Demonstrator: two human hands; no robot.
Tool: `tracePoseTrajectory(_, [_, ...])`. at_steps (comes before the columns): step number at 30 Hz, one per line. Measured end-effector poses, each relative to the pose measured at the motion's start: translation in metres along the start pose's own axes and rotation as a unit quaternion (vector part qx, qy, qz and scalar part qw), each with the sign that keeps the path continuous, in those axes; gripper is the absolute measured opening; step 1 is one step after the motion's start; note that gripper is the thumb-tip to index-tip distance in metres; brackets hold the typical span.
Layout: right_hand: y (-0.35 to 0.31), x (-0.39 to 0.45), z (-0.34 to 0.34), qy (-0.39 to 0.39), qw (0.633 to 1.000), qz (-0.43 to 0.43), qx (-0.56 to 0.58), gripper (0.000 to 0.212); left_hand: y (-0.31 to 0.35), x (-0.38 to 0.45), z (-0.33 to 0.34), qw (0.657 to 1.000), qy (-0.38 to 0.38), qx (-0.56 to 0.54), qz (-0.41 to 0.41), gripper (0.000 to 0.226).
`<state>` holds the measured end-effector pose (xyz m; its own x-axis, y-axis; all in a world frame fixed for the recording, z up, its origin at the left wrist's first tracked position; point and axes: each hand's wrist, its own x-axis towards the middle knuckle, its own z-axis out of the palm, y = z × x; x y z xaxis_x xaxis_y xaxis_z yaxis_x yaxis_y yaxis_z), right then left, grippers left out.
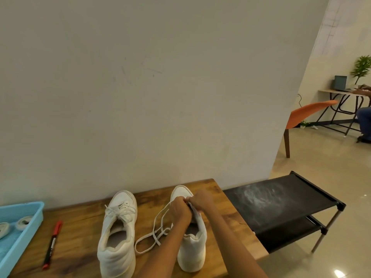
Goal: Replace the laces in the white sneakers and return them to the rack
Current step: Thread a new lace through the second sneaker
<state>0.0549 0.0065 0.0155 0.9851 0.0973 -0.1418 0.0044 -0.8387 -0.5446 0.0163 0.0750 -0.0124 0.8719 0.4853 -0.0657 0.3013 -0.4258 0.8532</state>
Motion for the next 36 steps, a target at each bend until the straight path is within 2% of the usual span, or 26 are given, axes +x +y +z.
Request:
tracePoseTrajectory(1, [0.002, 0.000, 0.003, -0.003, 1.000, 0.007, 0.027, 0.043, 0.000, 0.000, 0.001, 1.000, 0.013, -0.005, 0.003, 0.029])
tracePoseTrajectory(3, [0.010, 0.002, 0.008, -0.013, 0.988, 0.033, 0.152, 0.040, 0.000, -0.001, 0.001, 0.999, 0.043, -0.016, 0.019, 0.023])
tracePoseTrajectory(5, [0.019, 0.005, 0.000, 0.000, 0.948, 0.065, 0.312, 0.031, 0.002, -0.002, -0.001, 0.994, 0.085, -0.053, 0.038, 0.019])
tracePoseTrajectory(7, [0.023, 0.016, -0.025, 0.101, 0.869, 0.096, 0.474, 0.027, 0.003, 0.000, -0.003, 0.986, 0.134, -0.090, 0.051, 0.020])
tracePoseTrajectory(9, [0.021, 0.021, -0.062, 0.203, 0.730, 0.115, 0.643, 0.031, 0.000, 0.003, -0.005, 0.978, 0.168, -0.123, 0.029, 0.024])
tracePoseTrajectory(10, [0.021, 0.022, -0.079, 0.226, 0.689, 0.100, 0.682, 0.030, -0.002, 0.004, -0.005, 0.973, 0.180, -0.147, 0.012, 0.026])
tracePoseTrajectory(11, [0.020, 0.021, -0.090, 0.231, 0.692, 0.064, 0.681, 0.029, -0.003, 0.005, -0.005, 0.967, 0.186, -0.172, -0.008, 0.027])
tracePoseTrajectory(12, [0.017, 0.018, -0.095, 0.220, 0.729, 0.032, 0.647, 0.027, -0.005, 0.006, -0.006, 0.963, 0.188, -0.190, -0.022, 0.027])
tracePoseTrajectory(14, [0.015, 0.014, -0.081, 0.175, 0.850, -0.041, 0.496, 0.024, -0.005, 0.007, -0.003, 0.962, 0.177, -0.204, -0.037, 0.027])
tracePoseTrajectory(15, [0.015, 0.012, -0.066, 0.140, 0.921, -0.078, 0.355, 0.025, -0.004, 0.006, -0.003, 0.963, 0.171, -0.204, -0.037, 0.027])
tracePoseTrajectory(16, [0.019, 0.012, -0.049, 0.092, 0.973, -0.107, 0.185, 0.031, -0.004, 0.005, -0.003, 0.964, 0.168, -0.201, -0.036, 0.027])
tracePoseTrajectory(17, [0.023, 0.013, -0.033, 0.042, 0.992, -0.115, 0.029, 0.039, -0.003, 0.004, -0.004, 0.964, 0.169, -0.201, -0.035, 0.028])
tracePoseTrajectory(18, [0.025, 0.010, -0.021, -0.001, 0.992, -0.099, -0.082, 0.045, -0.003, 0.004, -0.005, 0.963, 0.173, -0.202, -0.034, 0.028])
tracePoseTrajectory(20, [0.029, 0.008, -0.011, -0.019, 0.986, -0.091, -0.135, 0.048, -0.006, 0.007, -0.005, 0.962, 0.179, -0.203, -0.037, 0.029])
tracePoseTrajectory(21, [0.029, 0.009, -0.012, -0.018, 0.992, -0.086, -0.090, 0.047, -0.007, 0.009, -0.005, 0.962, 0.180, -0.201, -0.038, 0.030])
tracePoseTrajectory(22, [0.030, 0.008, -0.018, 0.017, 0.997, -0.069, 0.010, 0.046, -0.008, 0.011, -0.005, 0.962, 0.181, -0.201, -0.039, 0.031])
tracePoseTrajectory(23, [0.032, 0.008, -0.026, 0.087, 0.984, -0.030, 0.154, 0.044, -0.009, 0.012, -0.004, 0.962, 0.182, -0.200, -0.039, 0.032])
tracePoseTrajectory(24, [0.036, 0.008, -0.038, 0.176, 0.939, 0.010, 0.294, 0.041, -0.010, 0.013, -0.003, 0.962, 0.182, -0.200, -0.039, 0.033])
tracePoseTrajectory(25, [0.040, 0.007, -0.050, 0.259, 0.887, 0.034, 0.381, 0.037, -0.010, 0.013, -0.002, 0.962, 0.183, -0.198, -0.039, 0.033])
tracePoseTrajectory(26, [0.044, 0.006, -0.060, 0.306, 0.857, 0.039, 0.412, 0.036, -0.010, 0.013, -0.002, 0.962, 0.185, -0.196, -0.039, 0.033])
tracePoseTrajectory(27, [0.044, 0.004, -0.065, 0.316, 0.863, 0.028, 0.393, 0.034, -0.009, 0.012, -0.002, 0.962, 0.189, -0.196, -0.038, 0.034])
tracePoseTrajectory(29, [0.040, 0.000, -0.060, 0.229, 0.934, -0.025, 0.273, 0.031, -0.009, 0.012, -0.001, 0.961, 0.192, -0.198, -0.033, 0.036])
tracePoseTrajectory(30, [0.036, -0.003, -0.049, 0.151, 0.970, -0.048, 0.186, 0.030, -0.010, 0.012, -0.001, 0.961, 0.191, -0.197, -0.030, 0.037])
tracePoseTrajectory(31, [0.032, -0.005, -0.036, 0.072, 0.990, -0.066, 0.097, 0.030, -0.009, 0.011, -0.001, 0.962, 0.188, -0.194, -0.030, 0.037])
tracePoseTrajectory(33, [0.029, -0.007, -0.011, -0.025, 0.996, -0.085, -0.015, 0.036, -0.008, 0.010, -0.001, 0.965, 0.183, -0.185, -0.033, 0.036])
tracePoseTrajectory(36, [0.029, -0.003, -0.004, -0.047, 0.992, -0.113, -0.025, 0.036, -0.009, 0.009, -0.003, 0.966, 0.189, -0.174, -0.028, 0.036])
